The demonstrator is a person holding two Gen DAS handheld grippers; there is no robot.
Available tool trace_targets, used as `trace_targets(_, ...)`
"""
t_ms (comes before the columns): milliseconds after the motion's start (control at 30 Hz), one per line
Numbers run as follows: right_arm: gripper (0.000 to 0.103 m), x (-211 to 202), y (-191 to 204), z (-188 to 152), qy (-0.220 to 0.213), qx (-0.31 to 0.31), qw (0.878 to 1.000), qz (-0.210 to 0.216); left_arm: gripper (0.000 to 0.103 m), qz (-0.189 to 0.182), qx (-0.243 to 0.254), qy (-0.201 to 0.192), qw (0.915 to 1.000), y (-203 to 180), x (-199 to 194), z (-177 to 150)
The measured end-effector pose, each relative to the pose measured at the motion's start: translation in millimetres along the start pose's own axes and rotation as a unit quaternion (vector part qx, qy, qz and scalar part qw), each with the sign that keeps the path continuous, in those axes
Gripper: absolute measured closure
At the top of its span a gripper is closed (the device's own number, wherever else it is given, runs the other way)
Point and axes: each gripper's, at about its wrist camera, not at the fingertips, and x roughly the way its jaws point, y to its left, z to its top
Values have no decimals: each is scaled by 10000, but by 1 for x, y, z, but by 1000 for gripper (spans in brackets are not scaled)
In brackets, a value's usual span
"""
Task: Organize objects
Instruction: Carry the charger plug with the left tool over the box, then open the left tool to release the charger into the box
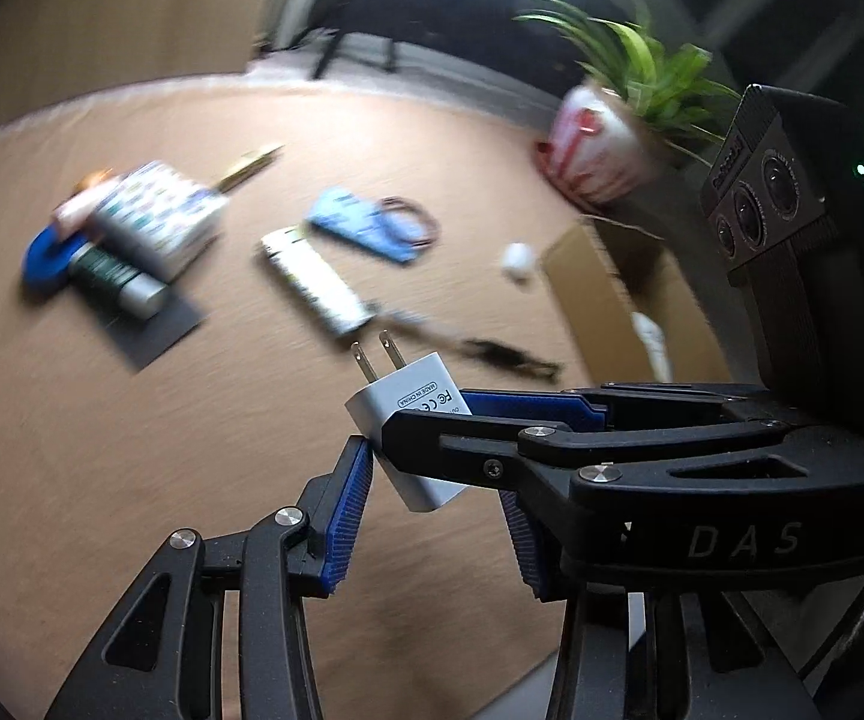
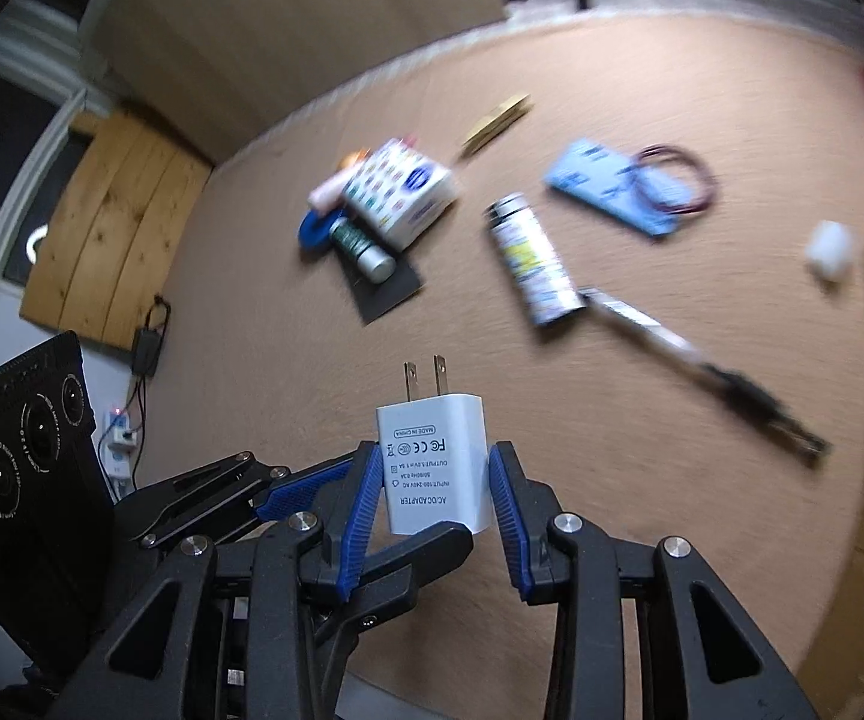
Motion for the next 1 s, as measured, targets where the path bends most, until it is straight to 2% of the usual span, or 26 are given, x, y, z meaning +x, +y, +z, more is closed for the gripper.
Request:
trace_targets(233,69,-58,-40,-20,-562,440,9969,-324,57,-386,631,83,9972,-70,18,13)
trace_targets(400,69,-96,-74,-40,-895,794,9914,-524,57,-670,1126,176,9912,-125,35,17)
trace_targets(633,69,-131,-116,-70,-1199,1258,9819,-750,57,-946,1573,367,9823,-186,63,13)
trace_targets(767,69,-144,-135,-83,-1306,1440,9773,-845,57,-1030,1755,468,9780,-208,75,10)
trace_targets(1000,69,-157,-155,-95,-1397,1612,9732,-864,57,-1040,1917,541,9744,-225,88,7)
